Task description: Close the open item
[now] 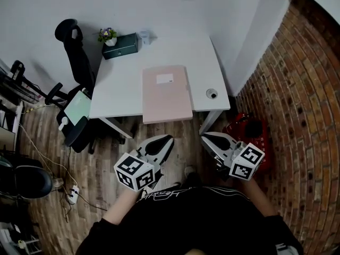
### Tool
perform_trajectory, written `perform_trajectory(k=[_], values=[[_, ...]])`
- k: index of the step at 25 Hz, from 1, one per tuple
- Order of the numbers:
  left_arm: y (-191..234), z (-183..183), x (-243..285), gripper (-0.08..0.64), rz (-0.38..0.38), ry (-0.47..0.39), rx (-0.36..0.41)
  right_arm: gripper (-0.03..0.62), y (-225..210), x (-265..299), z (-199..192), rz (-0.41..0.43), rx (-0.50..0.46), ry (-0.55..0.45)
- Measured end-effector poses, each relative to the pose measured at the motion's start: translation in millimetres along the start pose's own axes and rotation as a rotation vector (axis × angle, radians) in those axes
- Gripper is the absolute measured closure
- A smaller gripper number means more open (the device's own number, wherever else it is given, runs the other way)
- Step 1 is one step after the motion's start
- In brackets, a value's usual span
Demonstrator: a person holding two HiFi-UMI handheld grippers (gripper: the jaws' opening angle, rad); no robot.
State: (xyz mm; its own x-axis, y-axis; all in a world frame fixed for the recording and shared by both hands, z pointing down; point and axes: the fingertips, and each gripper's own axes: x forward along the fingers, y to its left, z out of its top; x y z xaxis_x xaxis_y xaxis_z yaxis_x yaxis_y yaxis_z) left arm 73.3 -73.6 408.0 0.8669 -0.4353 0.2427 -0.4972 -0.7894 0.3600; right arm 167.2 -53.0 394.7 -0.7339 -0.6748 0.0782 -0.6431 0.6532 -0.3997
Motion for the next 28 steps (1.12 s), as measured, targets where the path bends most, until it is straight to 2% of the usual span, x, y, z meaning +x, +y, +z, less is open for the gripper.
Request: perform_trajectory(k=[5,15,28], values=[[-8.1,4.9,-25.9,0.515,-0.001,-0.034,0.033,0.591,27.2,1.4,-0.7,-0.003,-0.075,-0.009],[-16.7,5.2,-62.0,0.515,0.024,-0.036,0.104,0.591,66.6,4.0,-3.5,-0.006,-0.12,-0.026],[-14.6,13.5,-86.3,0.515,0.052,-0.033,0.163,0.591,82.0,11.4,-1.9,-0.018,-0.151,-0.041]])
